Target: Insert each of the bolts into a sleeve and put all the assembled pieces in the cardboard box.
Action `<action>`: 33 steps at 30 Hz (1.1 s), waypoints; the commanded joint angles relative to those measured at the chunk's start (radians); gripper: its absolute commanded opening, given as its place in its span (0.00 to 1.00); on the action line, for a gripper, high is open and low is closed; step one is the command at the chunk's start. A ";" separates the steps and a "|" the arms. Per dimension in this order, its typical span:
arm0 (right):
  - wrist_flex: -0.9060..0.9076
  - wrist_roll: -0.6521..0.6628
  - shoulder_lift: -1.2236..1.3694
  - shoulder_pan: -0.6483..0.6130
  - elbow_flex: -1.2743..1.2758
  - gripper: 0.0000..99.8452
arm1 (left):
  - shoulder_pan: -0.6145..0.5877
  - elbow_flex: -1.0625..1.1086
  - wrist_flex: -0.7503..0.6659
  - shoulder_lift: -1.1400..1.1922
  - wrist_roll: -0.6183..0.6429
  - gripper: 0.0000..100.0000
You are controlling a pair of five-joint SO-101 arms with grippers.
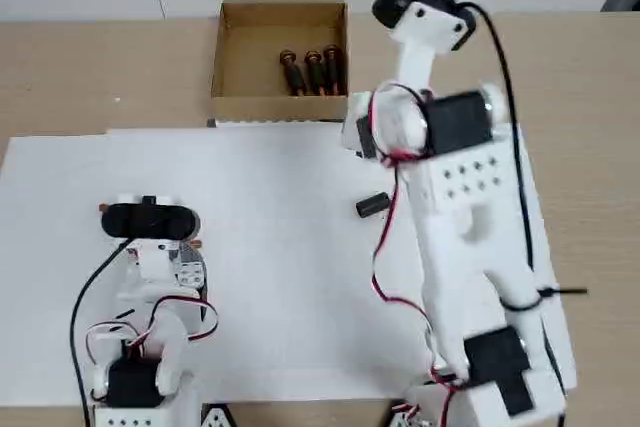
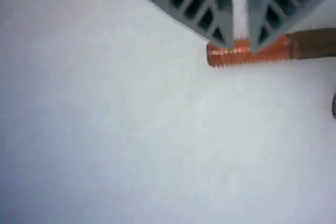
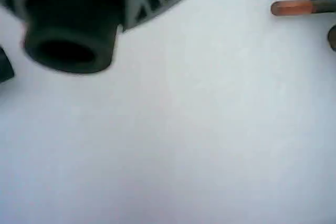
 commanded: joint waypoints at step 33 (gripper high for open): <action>-0.012 0.137 -1.050 0.302 0.948 0.00 | -0.011 -0.977 0.264 0.743 -0.137 0.01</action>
